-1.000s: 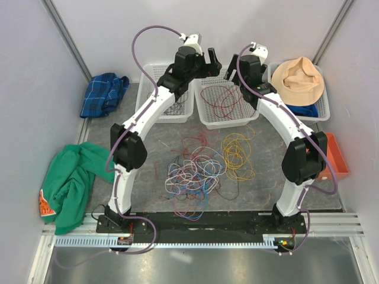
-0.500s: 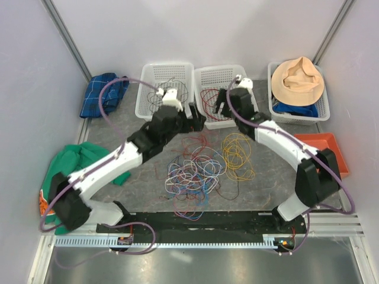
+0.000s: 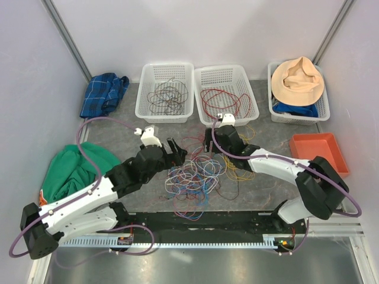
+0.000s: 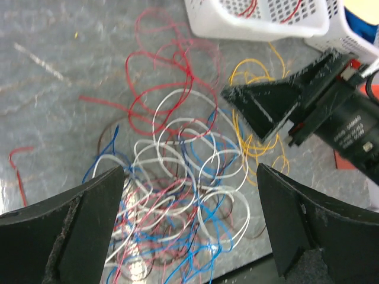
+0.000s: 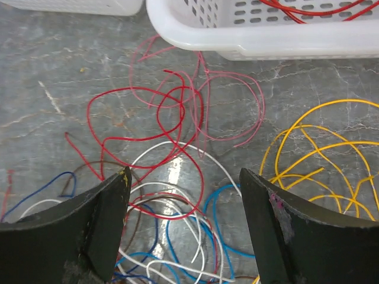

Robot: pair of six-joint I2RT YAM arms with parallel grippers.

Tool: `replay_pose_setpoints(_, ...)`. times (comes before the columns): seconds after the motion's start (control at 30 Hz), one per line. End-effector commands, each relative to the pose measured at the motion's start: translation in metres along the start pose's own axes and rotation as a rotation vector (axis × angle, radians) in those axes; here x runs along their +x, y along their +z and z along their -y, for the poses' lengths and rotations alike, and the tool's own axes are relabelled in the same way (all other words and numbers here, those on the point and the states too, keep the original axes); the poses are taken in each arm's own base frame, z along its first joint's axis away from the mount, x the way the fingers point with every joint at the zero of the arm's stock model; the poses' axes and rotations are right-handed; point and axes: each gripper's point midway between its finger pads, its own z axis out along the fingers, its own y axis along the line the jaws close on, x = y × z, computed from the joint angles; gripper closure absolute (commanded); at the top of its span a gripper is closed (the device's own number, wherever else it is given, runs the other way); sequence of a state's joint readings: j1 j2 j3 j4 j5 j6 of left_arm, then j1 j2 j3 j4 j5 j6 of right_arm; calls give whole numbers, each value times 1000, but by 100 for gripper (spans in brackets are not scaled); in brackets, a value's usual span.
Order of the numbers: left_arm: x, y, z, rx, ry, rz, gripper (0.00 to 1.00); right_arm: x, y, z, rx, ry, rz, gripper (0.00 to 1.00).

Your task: Untangle the cables

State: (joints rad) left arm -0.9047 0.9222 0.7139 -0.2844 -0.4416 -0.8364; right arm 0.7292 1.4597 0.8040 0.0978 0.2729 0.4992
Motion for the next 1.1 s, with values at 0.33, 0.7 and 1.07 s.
replay_pose_setpoints(0.33, 48, -20, -38, -37, -125, -71, 0, 21, 65, -8, 20, -85, -58, 39)
replay_pose_setpoints(0.7, 31, -37, -45, 10, -127, 9, 0, -84, -62, -61, -189, -57, 208, 100)
replay_pose_setpoints(1.07, -41, -59, -13, 100, -63, 220, 0, -183, -241, -86, -423, -7, 434, 100)
